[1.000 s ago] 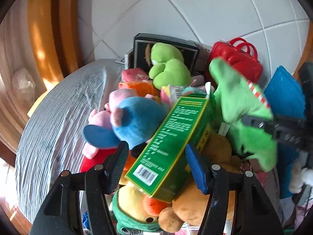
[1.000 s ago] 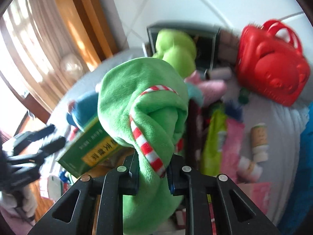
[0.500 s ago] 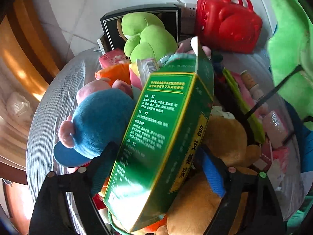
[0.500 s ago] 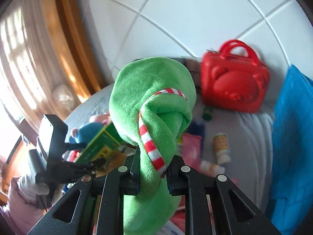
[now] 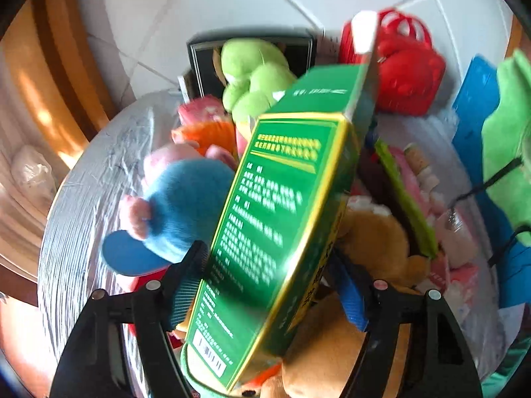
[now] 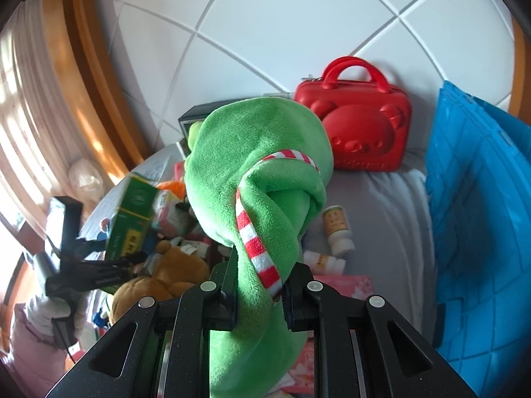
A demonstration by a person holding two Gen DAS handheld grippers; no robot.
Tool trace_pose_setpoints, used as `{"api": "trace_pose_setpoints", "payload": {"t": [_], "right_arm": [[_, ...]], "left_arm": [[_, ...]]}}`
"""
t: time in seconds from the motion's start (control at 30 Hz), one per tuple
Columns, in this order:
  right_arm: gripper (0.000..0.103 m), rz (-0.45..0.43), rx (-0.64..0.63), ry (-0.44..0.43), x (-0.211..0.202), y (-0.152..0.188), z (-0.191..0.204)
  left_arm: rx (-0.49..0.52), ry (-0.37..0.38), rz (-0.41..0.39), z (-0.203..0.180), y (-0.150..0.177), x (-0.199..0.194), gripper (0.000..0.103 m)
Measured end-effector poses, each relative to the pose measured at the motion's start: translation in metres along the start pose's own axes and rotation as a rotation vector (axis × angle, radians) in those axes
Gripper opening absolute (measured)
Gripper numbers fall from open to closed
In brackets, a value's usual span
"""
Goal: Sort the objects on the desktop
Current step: 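Lift and carry the green box and green plush over the blue crate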
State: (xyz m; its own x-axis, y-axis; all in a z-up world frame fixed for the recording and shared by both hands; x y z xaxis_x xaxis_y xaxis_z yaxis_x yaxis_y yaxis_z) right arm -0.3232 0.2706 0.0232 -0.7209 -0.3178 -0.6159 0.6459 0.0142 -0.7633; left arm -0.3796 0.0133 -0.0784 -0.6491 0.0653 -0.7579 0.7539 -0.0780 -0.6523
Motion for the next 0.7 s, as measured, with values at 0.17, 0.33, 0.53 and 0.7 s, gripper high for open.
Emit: {"api": "trace_pose_setpoints", "payload": {"t": [0.17, 0.33, 0.53, 0.7], "right_arm": [[0.019, -0.055, -0.004, 0.030, -0.030, -0.005, -0.003], [0.019, -0.130, -0.007, 0.069, -0.071, -0.015, -0.012], [0.019, -0.224, -0.025, 0.140, -0.135, -0.028, -0.032], [0.019, -0.283, -0.016, 0.207, -0.190, -0.042, -0.074]], "left_arm": [[-0.019, 0.011, -0.118, -0.004, -0.017, -0.046, 0.073], [-0.016, 0.050, -0.219, -0.023, -0.029, -0.090, 0.073], [0.007, 0.121, -0.293, -0.066, -0.040, -0.123, 0.072], [0.048, 0.170, -0.347, -0.120, -0.052, -0.150, 0.072]]}}
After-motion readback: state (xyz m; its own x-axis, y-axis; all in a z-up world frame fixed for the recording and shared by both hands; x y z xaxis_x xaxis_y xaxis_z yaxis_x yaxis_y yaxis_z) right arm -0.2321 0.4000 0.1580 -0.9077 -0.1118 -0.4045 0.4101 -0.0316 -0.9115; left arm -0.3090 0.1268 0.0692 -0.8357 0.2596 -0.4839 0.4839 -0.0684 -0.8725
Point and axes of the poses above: each gripper's, at about its wrist camera, not at the fingertips, and x roughly the way its jaws point, z to its left, y to its underside, the point moved 4 cm from there along x, roughly the way its jaws point, and after that the axes turned 6 degrees about -z, right-handed, at the moved point
